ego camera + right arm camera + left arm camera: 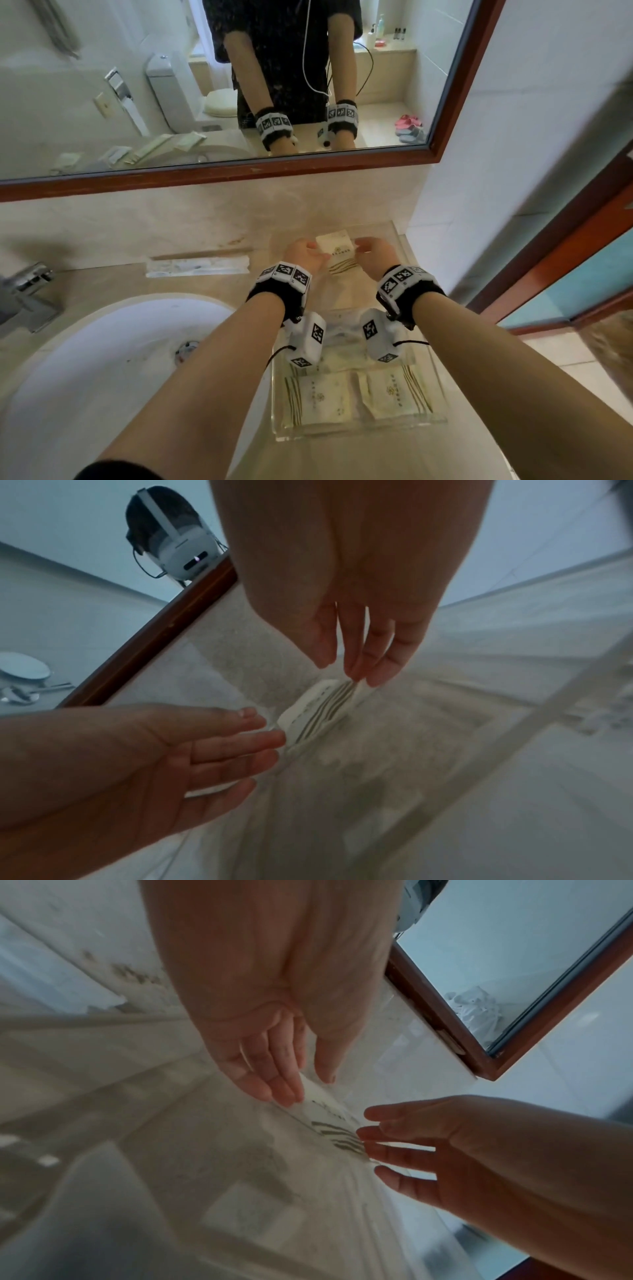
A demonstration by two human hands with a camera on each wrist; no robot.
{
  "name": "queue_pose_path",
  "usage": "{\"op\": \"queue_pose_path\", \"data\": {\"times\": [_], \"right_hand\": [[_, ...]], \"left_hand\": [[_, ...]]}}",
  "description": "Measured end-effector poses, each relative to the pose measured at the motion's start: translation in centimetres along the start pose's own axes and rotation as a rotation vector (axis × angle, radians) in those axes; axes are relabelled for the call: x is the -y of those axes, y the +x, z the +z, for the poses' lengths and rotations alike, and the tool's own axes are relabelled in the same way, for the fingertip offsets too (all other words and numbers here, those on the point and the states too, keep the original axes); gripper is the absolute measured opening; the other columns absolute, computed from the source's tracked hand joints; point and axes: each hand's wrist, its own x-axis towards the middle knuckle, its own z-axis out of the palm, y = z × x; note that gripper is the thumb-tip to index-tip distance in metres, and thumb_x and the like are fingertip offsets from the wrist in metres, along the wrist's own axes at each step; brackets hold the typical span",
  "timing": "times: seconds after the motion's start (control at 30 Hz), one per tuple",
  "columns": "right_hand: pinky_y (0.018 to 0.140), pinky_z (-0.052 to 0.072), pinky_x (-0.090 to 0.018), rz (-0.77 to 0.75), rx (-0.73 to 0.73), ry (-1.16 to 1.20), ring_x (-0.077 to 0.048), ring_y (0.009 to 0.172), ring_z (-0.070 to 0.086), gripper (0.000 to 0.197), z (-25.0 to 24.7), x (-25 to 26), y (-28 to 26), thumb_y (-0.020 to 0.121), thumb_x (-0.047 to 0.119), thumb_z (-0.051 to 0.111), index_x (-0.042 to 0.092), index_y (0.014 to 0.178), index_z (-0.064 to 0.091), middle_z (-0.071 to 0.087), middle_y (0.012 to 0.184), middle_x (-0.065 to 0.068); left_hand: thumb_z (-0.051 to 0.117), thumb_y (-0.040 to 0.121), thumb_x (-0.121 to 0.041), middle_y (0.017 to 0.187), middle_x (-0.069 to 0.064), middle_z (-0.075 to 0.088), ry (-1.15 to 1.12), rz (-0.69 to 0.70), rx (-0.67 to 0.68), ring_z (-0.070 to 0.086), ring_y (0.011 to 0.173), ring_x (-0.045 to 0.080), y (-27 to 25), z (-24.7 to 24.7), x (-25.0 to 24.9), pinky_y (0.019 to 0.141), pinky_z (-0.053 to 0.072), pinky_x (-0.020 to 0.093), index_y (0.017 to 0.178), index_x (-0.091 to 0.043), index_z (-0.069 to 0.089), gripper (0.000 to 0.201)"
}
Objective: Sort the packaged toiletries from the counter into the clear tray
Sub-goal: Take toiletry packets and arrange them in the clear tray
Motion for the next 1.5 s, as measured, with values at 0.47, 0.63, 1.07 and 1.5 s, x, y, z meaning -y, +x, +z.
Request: {"op": "queue_pose_path", "data": {"times": [0.47,0.63,1.07,1.5], "right_hand": [[0.072,0.045,-0.026,0.101,0.155,0.299,-0.016,0.084,0.056,0.026,0.0,-0.1,-2.2,0.091,0.007,0.057,0.003,0.117,0.062,0.066,0.099,-0.008],[0.069,0.049,-0.029,0.026,0.227,0.267,-0.018,0.087,0.055,0.014,0.5,-0.3,-3.6,0.096,0.009,0.049,0.013,0.104,0.060,0.059,0.090,-0.001],[0.076,0.047,-0.023,-0.261,0.354,-0.350,-0.012,0.082,0.059,0.021,2.6,-1.5,-9.6,0.078,0.013,0.075,0.008,0.098,0.077,0.074,0.100,-0.009],[0.089,0.053,-0.032,-0.208,0.544,-0.741,-0.025,0.106,0.065,0.038,5.4,-2.4,-11.7,0.079,0.030,0.075,0.014,0.113,0.069,0.069,0.113,-0.003]], "left_hand": [[0.065,0.084,0.004,0.122,0.026,0.062,-0.389,-0.082,0.131,0.063,0.110,0.037,-3.4,-0.2,1.0,0.089,0.054,0.041,0.117,0.008,0.057,0.035],[0.068,0.086,-0.017,0.113,0.018,0.067,-0.290,0.010,-0.020,0.065,0.092,0.029,-4.9,-0.7,1.9,0.073,0.054,0.034,0.115,-0.002,0.059,0.033],[0.068,0.077,-0.003,0.071,-0.001,0.061,0.401,0.167,0.157,0.057,0.072,0.014,-11.3,-2.4,7.4,0.071,0.049,0.023,0.061,-0.018,0.062,0.023],[0.046,0.090,-0.016,0.103,0.007,0.068,0.908,0.199,0.155,0.064,0.091,0.031,-15.0,-1.3,8.9,0.089,0.051,0.038,0.095,-0.015,0.067,0.022]]}}
